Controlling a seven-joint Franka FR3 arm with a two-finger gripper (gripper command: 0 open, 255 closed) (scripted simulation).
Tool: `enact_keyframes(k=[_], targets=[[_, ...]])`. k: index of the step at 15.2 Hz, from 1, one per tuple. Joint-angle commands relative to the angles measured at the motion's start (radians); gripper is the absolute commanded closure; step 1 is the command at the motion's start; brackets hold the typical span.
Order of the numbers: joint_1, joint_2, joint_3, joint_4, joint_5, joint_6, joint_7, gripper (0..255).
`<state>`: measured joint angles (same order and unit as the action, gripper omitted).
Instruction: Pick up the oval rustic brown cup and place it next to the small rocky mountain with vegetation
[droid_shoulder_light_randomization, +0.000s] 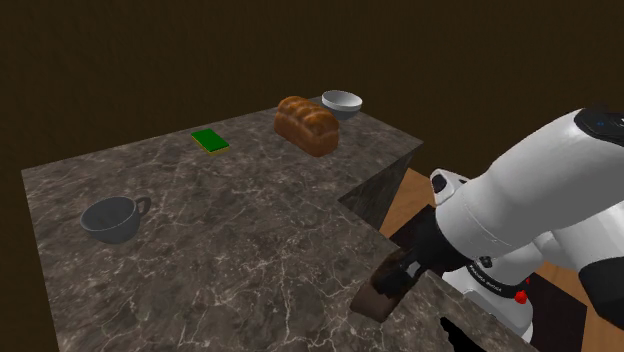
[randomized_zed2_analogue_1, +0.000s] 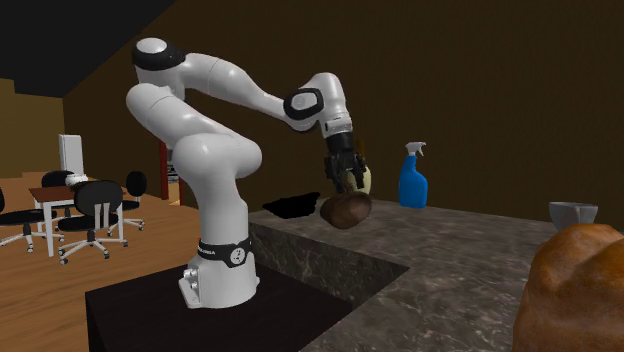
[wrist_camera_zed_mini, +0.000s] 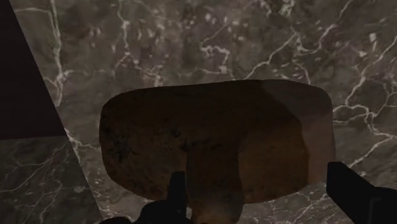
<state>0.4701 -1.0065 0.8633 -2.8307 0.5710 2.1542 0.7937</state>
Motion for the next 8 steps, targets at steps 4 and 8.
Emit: enact_keyframes(k=[4, 8], targets=[[0.076, 0.13, -0.014, -0.069, -0.042, 0.101, 0.087, 255], [0.257, 0.283, -0.208, -0.106, -0.283, 0.228, 0.28, 255]])
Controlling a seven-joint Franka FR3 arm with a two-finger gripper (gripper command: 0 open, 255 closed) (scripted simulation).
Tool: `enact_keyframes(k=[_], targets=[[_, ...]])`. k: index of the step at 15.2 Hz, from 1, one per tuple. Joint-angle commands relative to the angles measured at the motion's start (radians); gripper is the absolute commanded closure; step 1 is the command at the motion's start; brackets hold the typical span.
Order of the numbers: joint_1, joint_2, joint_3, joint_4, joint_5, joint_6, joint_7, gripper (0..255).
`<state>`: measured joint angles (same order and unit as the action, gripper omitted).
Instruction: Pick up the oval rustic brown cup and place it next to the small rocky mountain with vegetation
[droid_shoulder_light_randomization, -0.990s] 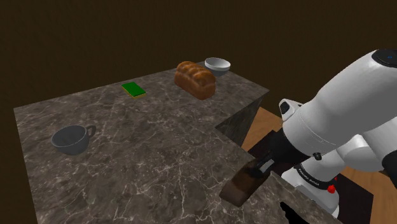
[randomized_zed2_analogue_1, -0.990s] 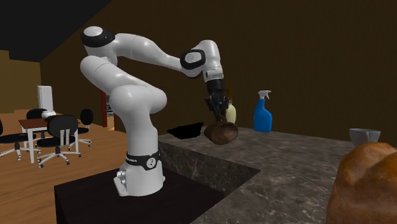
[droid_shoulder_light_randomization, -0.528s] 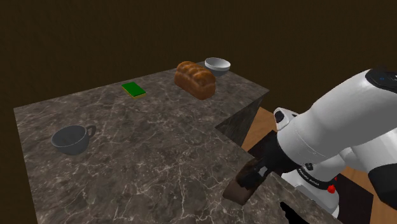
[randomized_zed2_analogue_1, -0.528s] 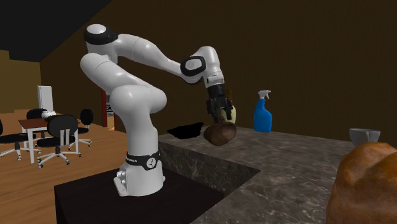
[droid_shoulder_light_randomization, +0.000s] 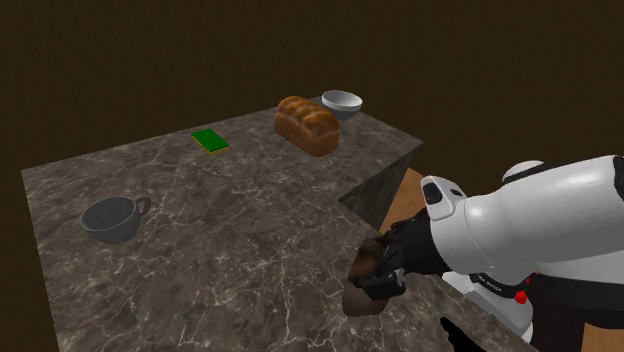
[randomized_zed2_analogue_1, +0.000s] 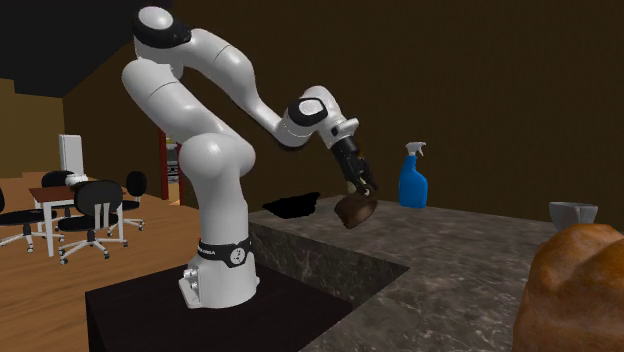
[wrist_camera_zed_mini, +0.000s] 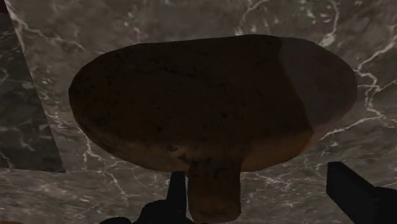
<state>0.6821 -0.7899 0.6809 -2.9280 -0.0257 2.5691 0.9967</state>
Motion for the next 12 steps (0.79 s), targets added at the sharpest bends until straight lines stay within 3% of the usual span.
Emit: enact_keyframes(k=[1, 2, 3, 4, 6, 9, 12], targets=[[0.101, 0.091, -0.094, -0.012, 0.241, -0.176, 0.13, 255], [0.159, 0.113, -0.166, -0.014, 0.167, -0.168, 0.182, 255], [0.08, 0.083, -0.099, 0.026, -0.26, 0.013, 0.111, 0], [0.095, 0.089, -0.118, 0.028, -0.284, 0.009, 0.128, 0], [0.21, 0.116, -0.307, 0.142, -0.17, -0.227, -0.078, 0], [0.247, 0.206, -0.452, 0.348, -0.06, -0.531, -0.278, 0], [0.24, 0.221, -0.45, 0.318, -0.064, -0.486, -0.276, 0]])
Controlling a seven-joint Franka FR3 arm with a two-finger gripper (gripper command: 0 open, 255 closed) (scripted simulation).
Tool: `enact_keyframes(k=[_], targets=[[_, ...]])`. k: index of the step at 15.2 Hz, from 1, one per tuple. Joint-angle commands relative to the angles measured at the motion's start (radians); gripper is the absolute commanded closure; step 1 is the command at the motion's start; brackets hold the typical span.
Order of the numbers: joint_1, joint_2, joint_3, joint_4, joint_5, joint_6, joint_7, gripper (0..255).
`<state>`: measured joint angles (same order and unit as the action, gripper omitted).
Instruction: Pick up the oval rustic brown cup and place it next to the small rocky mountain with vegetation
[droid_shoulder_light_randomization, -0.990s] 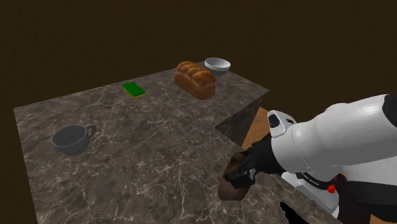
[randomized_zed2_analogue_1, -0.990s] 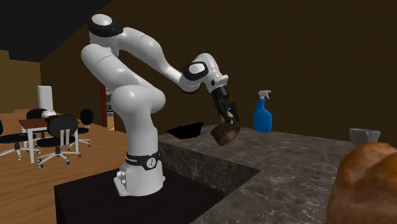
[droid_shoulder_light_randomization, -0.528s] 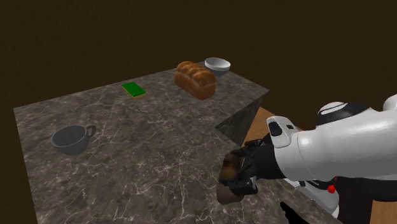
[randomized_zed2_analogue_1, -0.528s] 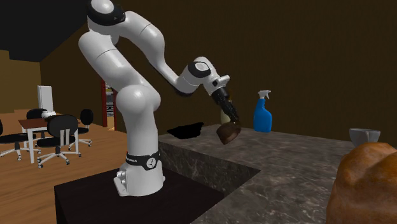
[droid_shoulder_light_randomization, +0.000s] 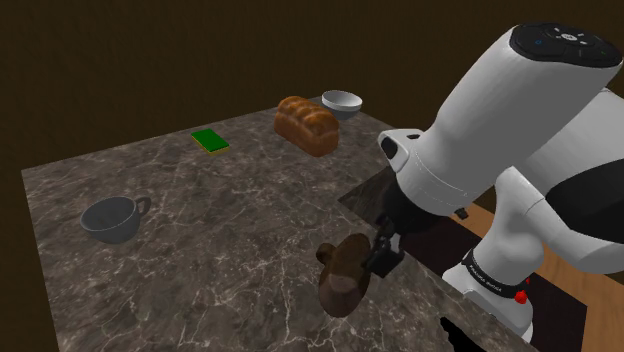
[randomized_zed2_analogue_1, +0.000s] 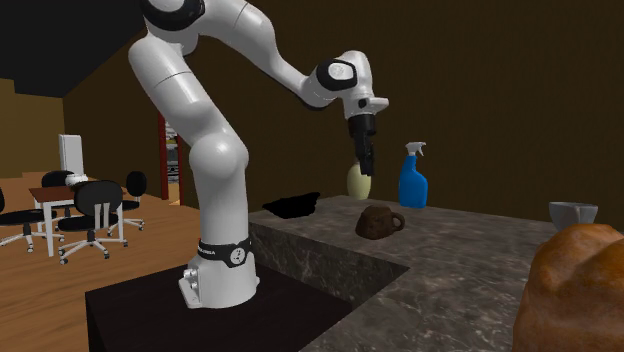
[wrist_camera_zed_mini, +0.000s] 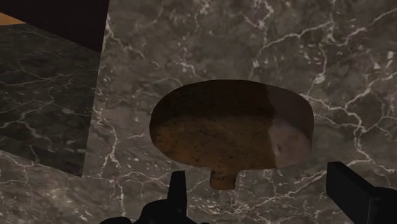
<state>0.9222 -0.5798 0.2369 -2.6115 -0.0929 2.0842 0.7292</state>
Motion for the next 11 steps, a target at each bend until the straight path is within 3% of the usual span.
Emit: enact_keyframes(k=[1, 5, 11], targets=[[-0.002, 0.017, -0.006, -0.008, 0.001, 0.015, -0.007, 0], [-0.009, 0.04, -0.005, -0.04, -0.007, 0.07, -0.002, 0], [-0.009, 0.04, -0.005, -0.04, -0.007, 0.07, -0.002, 0]])
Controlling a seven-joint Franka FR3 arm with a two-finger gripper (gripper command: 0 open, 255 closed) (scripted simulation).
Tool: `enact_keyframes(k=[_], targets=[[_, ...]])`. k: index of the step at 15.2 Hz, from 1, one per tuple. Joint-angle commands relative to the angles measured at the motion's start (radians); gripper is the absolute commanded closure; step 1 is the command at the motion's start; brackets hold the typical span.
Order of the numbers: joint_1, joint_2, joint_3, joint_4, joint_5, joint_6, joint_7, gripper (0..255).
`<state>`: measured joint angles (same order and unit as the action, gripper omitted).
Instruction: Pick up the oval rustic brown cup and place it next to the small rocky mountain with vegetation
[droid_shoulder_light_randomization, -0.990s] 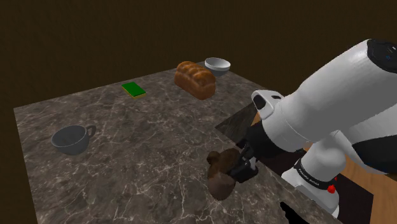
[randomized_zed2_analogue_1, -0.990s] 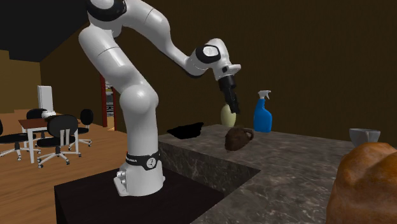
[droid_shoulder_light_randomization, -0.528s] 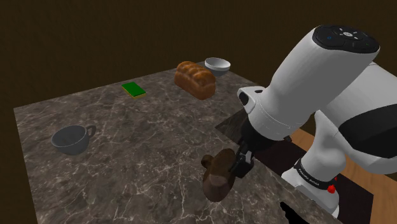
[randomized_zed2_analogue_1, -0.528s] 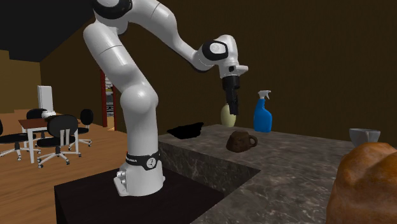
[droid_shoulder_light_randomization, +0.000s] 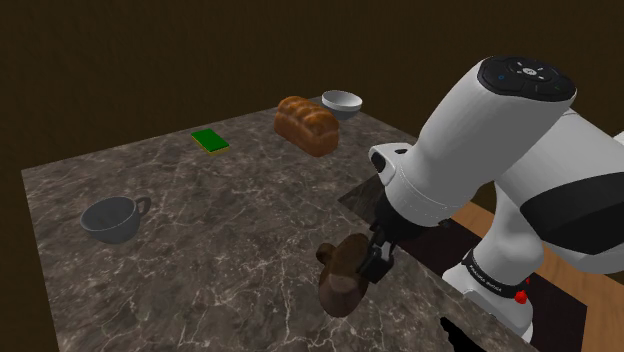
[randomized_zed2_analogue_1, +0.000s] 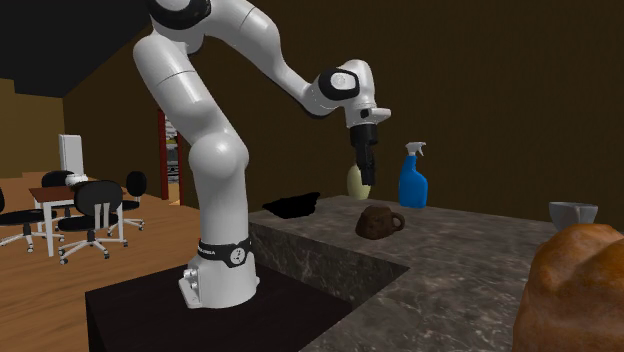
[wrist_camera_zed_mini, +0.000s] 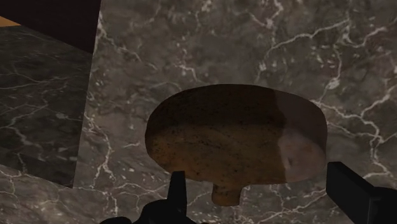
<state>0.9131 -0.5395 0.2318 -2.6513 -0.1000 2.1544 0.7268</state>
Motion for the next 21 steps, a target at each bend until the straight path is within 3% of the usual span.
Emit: enact_keyframes(k=[1, 2, 11, 12, 20, 21], targets=[[0.0, 0.0, 0.0, 0.0, 0.0, 0.0, 0.0, 0], [0.0, 0.0, 0.0, 0.0, 0.0, 0.0, 0.0, 255], [0.0, 0.0, 0.0, 0.0, 0.0, 0.0, 0.0, 255], [0.0, 0.0, 0.0, 0.0, 0.0, 0.0, 0.0, 0], [-0.096, 0.596, -0.156, 0.56, 0.105, -0.366, -0.222, 0], [-0.098, 0.602, -0.156, 0.566, 0.106, -0.37, -0.224, 0]])
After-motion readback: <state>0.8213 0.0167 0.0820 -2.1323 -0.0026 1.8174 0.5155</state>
